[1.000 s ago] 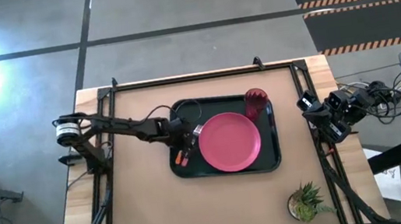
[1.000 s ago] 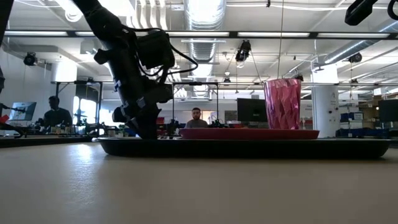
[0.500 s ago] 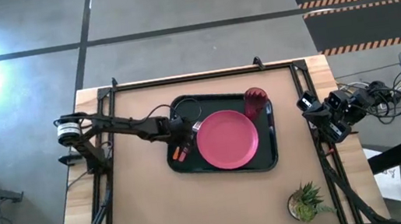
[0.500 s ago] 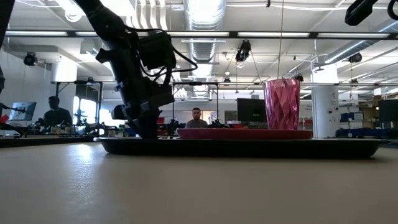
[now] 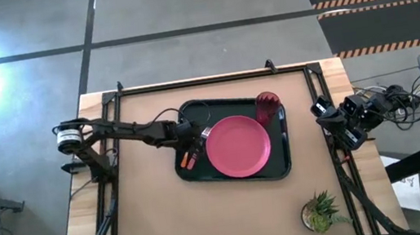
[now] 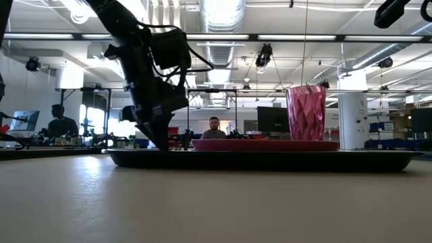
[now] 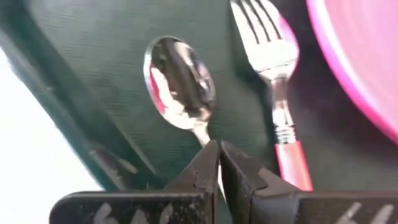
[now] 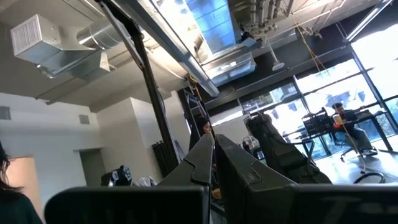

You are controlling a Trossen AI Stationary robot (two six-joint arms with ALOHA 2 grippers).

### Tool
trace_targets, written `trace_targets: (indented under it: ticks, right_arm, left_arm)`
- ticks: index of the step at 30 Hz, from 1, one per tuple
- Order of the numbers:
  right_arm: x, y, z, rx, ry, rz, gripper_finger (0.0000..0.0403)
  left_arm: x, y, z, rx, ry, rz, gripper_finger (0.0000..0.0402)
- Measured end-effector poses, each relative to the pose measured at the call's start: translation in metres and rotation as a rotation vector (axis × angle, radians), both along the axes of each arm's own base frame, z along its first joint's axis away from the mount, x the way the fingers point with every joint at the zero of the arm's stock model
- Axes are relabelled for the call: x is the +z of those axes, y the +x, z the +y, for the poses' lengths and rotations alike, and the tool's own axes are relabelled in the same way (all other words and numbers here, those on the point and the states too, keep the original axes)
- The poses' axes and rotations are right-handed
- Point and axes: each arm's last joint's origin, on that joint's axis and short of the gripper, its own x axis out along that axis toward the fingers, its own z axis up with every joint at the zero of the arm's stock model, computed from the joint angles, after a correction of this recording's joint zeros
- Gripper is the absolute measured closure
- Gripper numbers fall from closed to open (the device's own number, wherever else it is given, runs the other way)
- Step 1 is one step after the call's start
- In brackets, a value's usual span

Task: Pick and place plate/cup/fork/spoon on tray
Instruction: Adjust the orange spoon on the black serving tray, then adjust the pink fork on the black serving tray

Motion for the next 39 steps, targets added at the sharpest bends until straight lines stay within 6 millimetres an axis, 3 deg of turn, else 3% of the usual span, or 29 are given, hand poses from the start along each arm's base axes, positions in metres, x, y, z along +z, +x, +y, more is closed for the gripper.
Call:
trace_targets:
  ticks: [10,22,33,39]
  right_arm:
    - [-0.001,0.001,0.0,0.0,-0.006,0.012,0.0394]
    - [-0.001,0.001,0.0,0.0,-0.005,0.012,0.0394]
    - [-0.001,0.001,0.0,0.0,-0.005,0.012,0.0394]
    - [-0.001,0.0,0.0,0.001,-0.004,0.01,0.0394]
  left_arm:
    - [0.016,0.008,-0.004,-0.023,-0.008,-0.064,0.0401]
    - [0.012,0.007,-0.013,-0.054,-0.042,-0.048,0.0401]
    - [-0.006,-0.008,-0.018,-0.016,-0.072,0.025,0.0401]
    - [-0.008,-0.005,-0.024,-0.021,-0.096,-0.012,0.0401]
